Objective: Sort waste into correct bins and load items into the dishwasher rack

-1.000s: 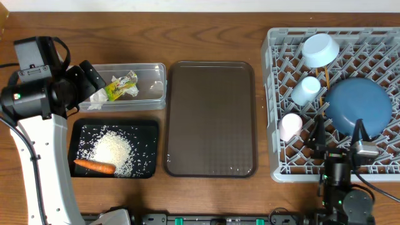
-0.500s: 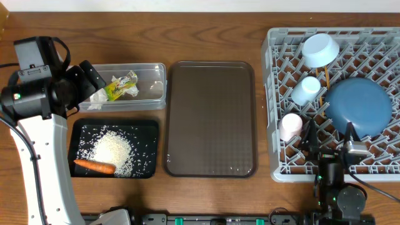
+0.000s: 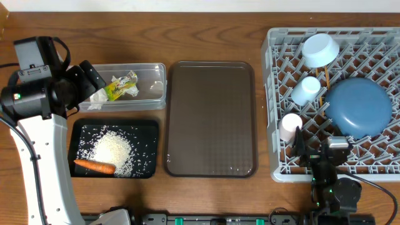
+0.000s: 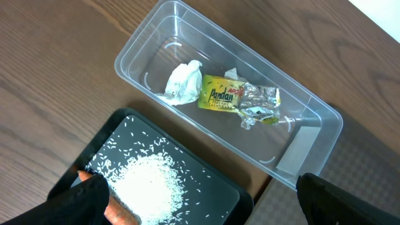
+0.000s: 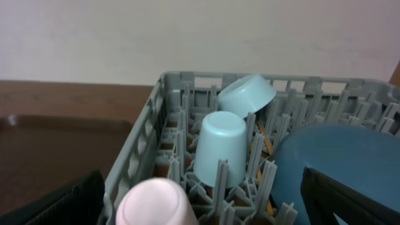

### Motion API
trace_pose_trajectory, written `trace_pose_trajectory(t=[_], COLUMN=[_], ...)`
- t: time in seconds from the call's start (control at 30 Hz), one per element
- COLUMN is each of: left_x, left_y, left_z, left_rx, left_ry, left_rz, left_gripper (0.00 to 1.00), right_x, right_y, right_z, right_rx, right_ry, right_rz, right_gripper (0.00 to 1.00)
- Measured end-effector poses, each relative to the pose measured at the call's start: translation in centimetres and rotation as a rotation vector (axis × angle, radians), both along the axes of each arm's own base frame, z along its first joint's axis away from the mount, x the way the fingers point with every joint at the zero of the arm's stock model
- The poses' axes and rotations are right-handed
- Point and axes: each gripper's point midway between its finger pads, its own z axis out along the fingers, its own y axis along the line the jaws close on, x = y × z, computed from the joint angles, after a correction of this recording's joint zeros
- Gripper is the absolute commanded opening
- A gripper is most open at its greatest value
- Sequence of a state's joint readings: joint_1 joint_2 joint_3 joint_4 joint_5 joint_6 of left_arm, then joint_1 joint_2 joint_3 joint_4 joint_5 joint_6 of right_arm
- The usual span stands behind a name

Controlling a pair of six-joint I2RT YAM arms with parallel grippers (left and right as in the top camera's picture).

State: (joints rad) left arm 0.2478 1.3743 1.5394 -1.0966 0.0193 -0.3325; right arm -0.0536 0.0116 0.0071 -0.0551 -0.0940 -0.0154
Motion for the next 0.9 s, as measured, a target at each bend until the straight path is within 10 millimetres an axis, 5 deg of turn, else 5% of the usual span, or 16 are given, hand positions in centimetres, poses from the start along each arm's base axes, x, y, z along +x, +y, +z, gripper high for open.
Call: trace_pose_trajectory(t=[0.57, 0.9], left_x=[0.0, 0.0], left_y=[0.0, 0.0], left_z=[0.0, 0.0], left_rx=[0.000, 0.000], left_ry=[0.000, 0.000], left_rz=[0.000, 0.000], left_gripper=[0.98, 0.98], right_x=[0.0, 0.0], right_y=[0.5, -0.9], right_z=[-0.2, -0.3], right_rx=[-0.090, -0.074], right_ry=[0.003, 0.012], right_rz=[0.026, -0.057], right_gripper=[0.99, 0.99])
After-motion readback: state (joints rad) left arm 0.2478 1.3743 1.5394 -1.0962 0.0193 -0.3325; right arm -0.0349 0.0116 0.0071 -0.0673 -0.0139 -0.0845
